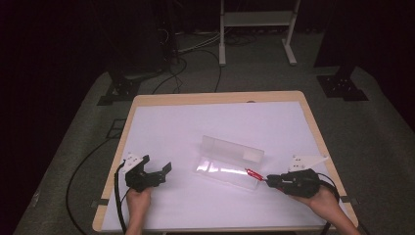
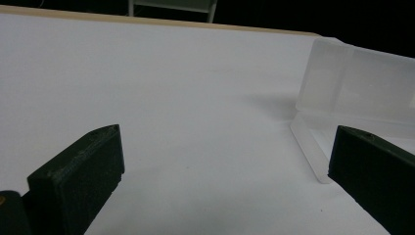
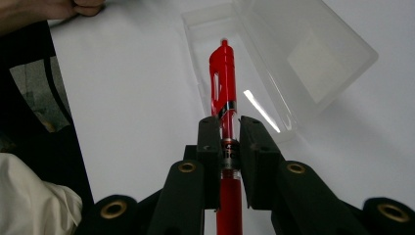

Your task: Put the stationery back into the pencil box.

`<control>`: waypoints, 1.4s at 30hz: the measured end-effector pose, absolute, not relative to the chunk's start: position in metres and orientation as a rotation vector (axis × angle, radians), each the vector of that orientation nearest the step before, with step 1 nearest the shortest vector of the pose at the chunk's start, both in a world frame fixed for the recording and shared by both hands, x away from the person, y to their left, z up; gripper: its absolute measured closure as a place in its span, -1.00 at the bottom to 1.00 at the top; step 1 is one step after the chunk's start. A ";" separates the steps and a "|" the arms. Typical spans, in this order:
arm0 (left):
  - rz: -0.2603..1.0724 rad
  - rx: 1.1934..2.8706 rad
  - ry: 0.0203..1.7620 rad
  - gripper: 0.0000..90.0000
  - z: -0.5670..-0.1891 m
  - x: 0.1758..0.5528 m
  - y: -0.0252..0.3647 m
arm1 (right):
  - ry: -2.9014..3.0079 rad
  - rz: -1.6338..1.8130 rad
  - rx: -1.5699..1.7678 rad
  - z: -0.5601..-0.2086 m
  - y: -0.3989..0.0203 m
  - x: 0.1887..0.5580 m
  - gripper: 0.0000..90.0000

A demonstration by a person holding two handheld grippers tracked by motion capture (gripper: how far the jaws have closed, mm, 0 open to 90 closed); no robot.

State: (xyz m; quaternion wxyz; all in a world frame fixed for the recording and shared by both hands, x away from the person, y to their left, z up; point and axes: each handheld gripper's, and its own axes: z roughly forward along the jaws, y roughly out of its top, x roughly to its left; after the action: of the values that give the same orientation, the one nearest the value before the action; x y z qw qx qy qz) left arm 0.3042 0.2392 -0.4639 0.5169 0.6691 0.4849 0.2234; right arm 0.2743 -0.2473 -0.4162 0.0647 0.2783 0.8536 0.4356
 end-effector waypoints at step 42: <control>0.536 1.606 1.164 -1.00 -0.464 0.304 0.239 | 2.627 1.343 0.748 -0.418 -0.183 0.322 0.75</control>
State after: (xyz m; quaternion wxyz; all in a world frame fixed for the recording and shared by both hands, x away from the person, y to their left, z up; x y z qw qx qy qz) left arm 0.3039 0.2391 -0.4639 0.5170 0.6692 0.4849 0.2231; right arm 0.3216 -0.1835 -0.4183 0.0488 0.2454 0.8620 0.4408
